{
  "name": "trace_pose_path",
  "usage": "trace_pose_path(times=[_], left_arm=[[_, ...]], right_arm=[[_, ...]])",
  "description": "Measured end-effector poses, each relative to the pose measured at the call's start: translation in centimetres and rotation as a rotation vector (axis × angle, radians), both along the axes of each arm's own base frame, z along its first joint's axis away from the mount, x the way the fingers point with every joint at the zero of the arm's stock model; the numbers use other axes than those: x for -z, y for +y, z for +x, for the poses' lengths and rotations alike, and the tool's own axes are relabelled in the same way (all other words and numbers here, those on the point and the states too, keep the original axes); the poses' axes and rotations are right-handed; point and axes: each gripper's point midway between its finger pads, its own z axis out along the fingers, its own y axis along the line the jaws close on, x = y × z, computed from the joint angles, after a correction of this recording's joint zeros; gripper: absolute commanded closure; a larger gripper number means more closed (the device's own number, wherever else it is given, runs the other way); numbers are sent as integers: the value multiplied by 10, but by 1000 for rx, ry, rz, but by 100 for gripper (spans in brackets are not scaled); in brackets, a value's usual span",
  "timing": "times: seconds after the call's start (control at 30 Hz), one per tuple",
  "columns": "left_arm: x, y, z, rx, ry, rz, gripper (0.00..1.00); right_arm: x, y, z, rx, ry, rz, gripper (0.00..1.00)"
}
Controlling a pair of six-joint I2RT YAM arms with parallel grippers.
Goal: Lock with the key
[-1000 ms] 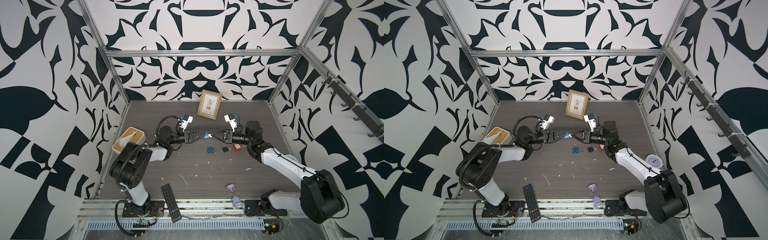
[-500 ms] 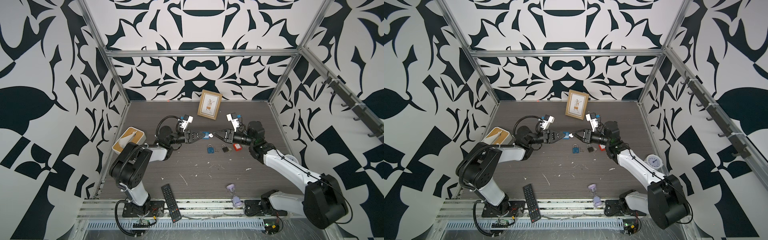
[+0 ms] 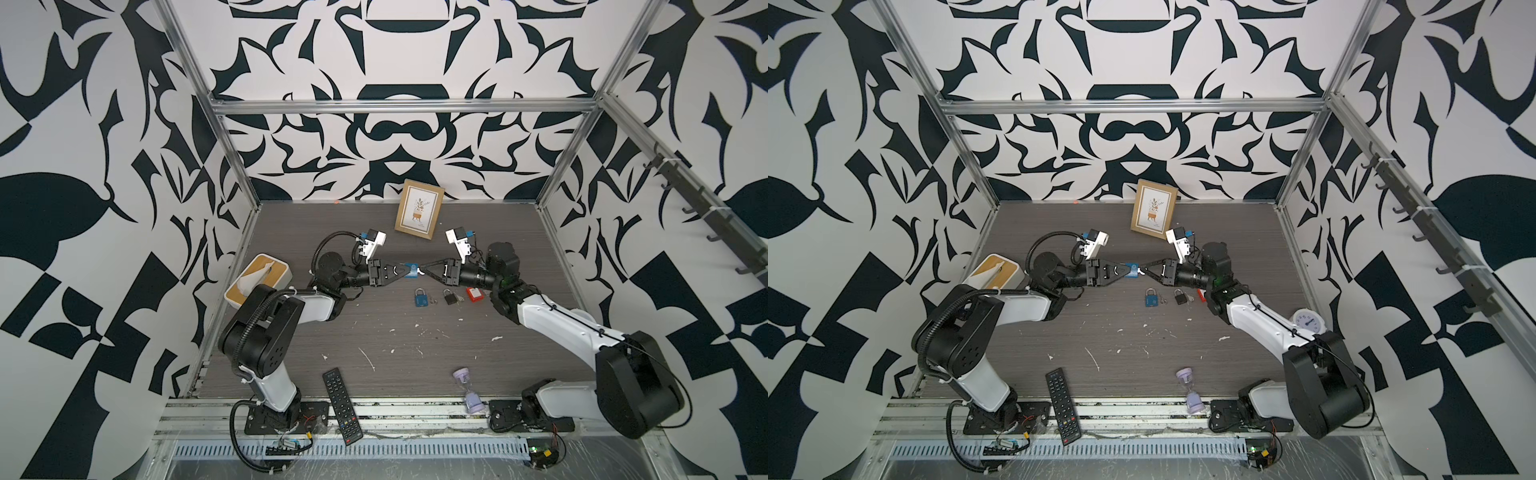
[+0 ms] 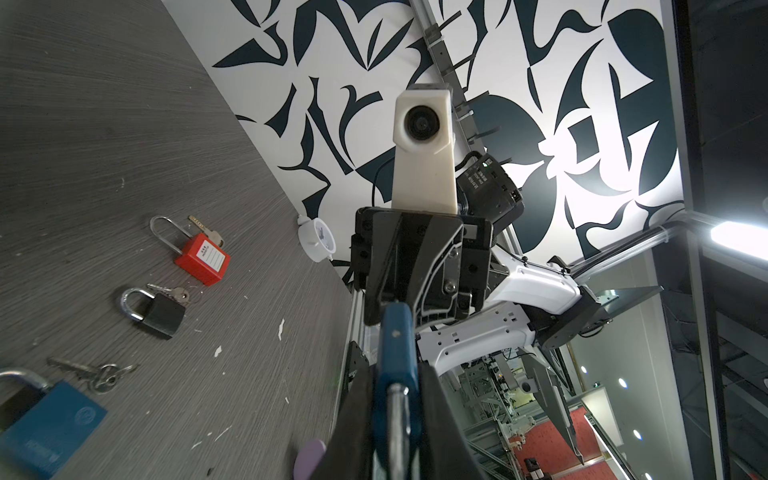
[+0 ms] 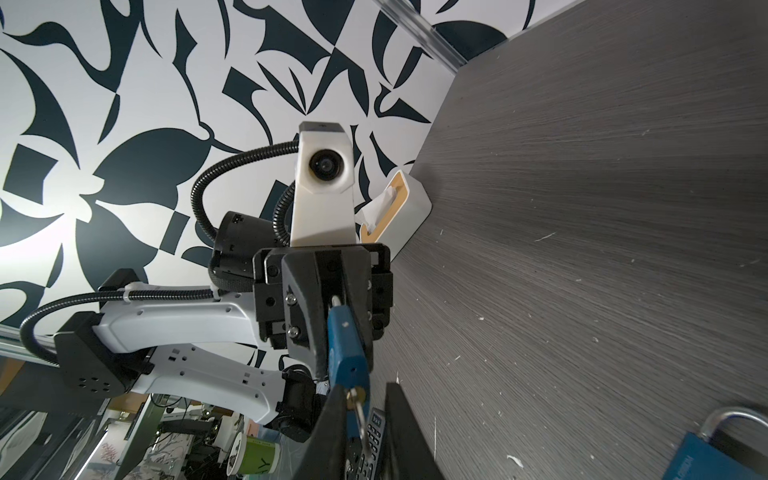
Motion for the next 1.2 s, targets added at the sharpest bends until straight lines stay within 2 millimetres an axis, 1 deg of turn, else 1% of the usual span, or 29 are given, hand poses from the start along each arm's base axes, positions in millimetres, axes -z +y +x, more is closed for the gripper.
trace_pose_path(times=[0.37, 0.5, 0.6, 0.83, 1.2], left_arm=[[-1, 0, 0, 0, -2, -3, 100], [-2, 0, 0, 0, -7, -6, 100], [-2, 1, 0, 2, -2, -6, 100], [-3, 5, 2, 1, -4, -7, 100], [-6, 7, -3, 23, -15, -5, 100]], right_arm=[[-2, 2, -2, -17, 1, 13, 88], [-3, 2, -2, -17, 0, 14, 94], [-5, 3, -3, -24, -10, 20, 100], [-6, 1, -3, -24, -21, 26, 100], [-8, -2, -7, -39, -19, 58, 100]])
